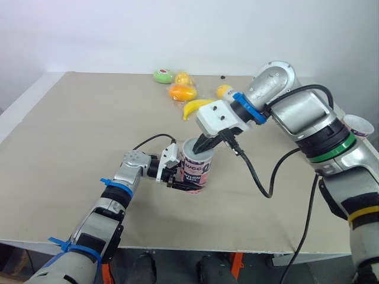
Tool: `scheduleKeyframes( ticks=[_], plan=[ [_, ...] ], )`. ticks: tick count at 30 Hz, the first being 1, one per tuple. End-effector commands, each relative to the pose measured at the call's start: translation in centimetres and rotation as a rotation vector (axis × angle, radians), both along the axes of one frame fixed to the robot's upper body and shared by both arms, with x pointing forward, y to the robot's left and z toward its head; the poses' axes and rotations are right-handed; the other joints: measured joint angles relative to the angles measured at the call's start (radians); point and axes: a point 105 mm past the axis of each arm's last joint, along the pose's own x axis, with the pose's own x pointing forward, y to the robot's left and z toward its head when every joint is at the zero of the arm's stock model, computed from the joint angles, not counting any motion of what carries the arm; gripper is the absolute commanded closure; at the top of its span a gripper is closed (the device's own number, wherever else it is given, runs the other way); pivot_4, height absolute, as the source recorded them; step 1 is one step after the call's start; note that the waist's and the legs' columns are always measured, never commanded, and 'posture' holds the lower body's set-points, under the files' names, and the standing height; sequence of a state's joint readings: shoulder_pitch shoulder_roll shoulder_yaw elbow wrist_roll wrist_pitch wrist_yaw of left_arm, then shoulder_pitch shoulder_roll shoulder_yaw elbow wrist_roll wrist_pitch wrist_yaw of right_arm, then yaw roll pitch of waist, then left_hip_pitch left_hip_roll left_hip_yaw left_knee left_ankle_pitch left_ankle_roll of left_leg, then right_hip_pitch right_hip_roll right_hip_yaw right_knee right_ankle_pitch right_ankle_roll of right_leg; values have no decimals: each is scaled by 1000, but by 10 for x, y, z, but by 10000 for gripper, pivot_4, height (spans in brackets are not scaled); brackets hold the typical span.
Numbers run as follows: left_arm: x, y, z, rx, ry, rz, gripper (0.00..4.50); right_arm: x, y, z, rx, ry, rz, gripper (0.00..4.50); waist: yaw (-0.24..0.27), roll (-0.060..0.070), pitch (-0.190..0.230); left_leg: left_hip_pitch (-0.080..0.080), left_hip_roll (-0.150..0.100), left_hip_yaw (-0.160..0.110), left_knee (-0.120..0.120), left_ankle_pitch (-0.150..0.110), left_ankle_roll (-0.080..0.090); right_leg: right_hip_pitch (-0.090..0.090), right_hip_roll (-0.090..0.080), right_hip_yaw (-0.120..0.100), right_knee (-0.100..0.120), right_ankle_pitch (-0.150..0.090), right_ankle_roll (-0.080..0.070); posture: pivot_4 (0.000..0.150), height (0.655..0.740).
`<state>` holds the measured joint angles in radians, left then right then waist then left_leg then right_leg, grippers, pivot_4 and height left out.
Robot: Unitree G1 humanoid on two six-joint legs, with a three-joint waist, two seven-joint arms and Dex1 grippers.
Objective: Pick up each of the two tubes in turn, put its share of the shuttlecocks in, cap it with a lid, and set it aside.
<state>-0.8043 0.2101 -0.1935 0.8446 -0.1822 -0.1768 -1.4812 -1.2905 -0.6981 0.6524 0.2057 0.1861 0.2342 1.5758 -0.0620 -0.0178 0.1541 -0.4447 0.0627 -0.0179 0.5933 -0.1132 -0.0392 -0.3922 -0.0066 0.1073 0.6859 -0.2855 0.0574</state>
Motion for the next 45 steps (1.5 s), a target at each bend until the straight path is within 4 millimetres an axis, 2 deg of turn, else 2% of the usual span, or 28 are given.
scheduleKeyframes(
  ticks=[1,4,5,7,11,14,19,22,24,25,28,30,35,38,41,43,45],
  plan=[
    [1,5,-4,15,5,21,12995,-11,-3,4,74,160,-8,43710,-1,0,0,0,0,0,-1,0,0,0,0,0,0,0,0,1500,7321],
    [0,4,-5,15,3,20,12995,-12,-8,28,175,157,-23,43710,-1,0,1,-2,0,1,-1,0,0,1,-1,1,0,-1,0,1500,7321],
    [0,3,-6,15,3,19,12995,-10,-11,34,200,142,-34,39855,0,1,1,-5,0,1,-1,1,1,0,-1,1,0,-1,0,1500,7321],
    [-1,2,-6,15,2,16,12995,-9,-21,45,247,114,-58,35299,3,1,1,-10,0,0,-1,1,2,-5,-1,0,0,-1,1,1500,7321],
    [-2,-2,-4,-5,17,11,12995,-20,-40,59,340,133,-104,16337,15,1,1,-16,-1,0,-1,1,2,-10,0,0,0,-1,2,1500,7321],
    [-4,-4,-4,-5,24,0,12995,-32,-53,57,393,165,-143,1562,15,1,2,-16,-1,0,-1,1,1,-10,0,0,0,-2,4,1500,7321],
    [-6,-3,-6,15,21,-10,12995,-49,-64,39,450,215,-222,401,16,1,2,-17,-2,-2,-1,0,1,-9,0,0,0,-3,6,1500,7321],
    [-6,-3,-3,21,36,-24,3884,-59,-67,21,504,247,-293,0,16,0,2,-17,-3,-3,-2,0,1,-8,0,1,0,-3,7,1500,7321],
    [-7,-2,-1,18,39,-35,3329,-63,-66,15,524,256,-315,0,14,2,5,-18,-3,-2,-1,0,1,-9,0,1,0,-3,8,1500,7321],
    [-7,-2,1,12,53,-37,1571,-65,-66,10,534,266,-331,0,14,3,5,-18,-3,-2,-1,0,1,-10,0,2,0,-2,8,1500,7321],
    [-4,-1,9,-11,81,-26,1571,-76,-66,-15,517,315,-382,0,16,1,5,-18,-3,-4,-2,0,1,-9,1,1,0,-4,8,1500,7321],
    [-4,3,9,3,68,-20,1571,-80,-67,-22,506,332,-403,0,16,1,5,-18,-4,-4,-2,0,1,-8,1,1,0,-5,9,1500,7321],
    [-4,23,11,29,38,-5,1571,-74,-73,-29,526,323,-475,0,13,1,6,-17,-3,-4,-1,0,1,-8,1,1,0,-3,8,1500,7321],
    [-5,40,11,52,28,10,1571,-63,-80,-33,543,269,-541,0,13,1,5,-16,-2,-4,-1,0,1,-7,1,1,0,-4,5,1500,7321],
    [-5,51,8,71,20,38,1571,-51,-84,-22,623,227,-569,0,14,0,5,-16,-2,-3,0,0,1,-6,0,1,-1,-5,4,1500,7321],
    [-5,54,8,67,27,49,1571,-47,-84,-11,674,219,-561,0,14,0,6,-16,-2,-3,0,0,1,-6,0,1,-1,-4,4,1500,7321],
    [-6,53,7,62,27,50,1571,-46,-84,-8,679,219,-551,0,14,0,6,-16,-2,-2,1,0,1,-7,0,1,-1,-4,4,1500,7321]
  ],
)
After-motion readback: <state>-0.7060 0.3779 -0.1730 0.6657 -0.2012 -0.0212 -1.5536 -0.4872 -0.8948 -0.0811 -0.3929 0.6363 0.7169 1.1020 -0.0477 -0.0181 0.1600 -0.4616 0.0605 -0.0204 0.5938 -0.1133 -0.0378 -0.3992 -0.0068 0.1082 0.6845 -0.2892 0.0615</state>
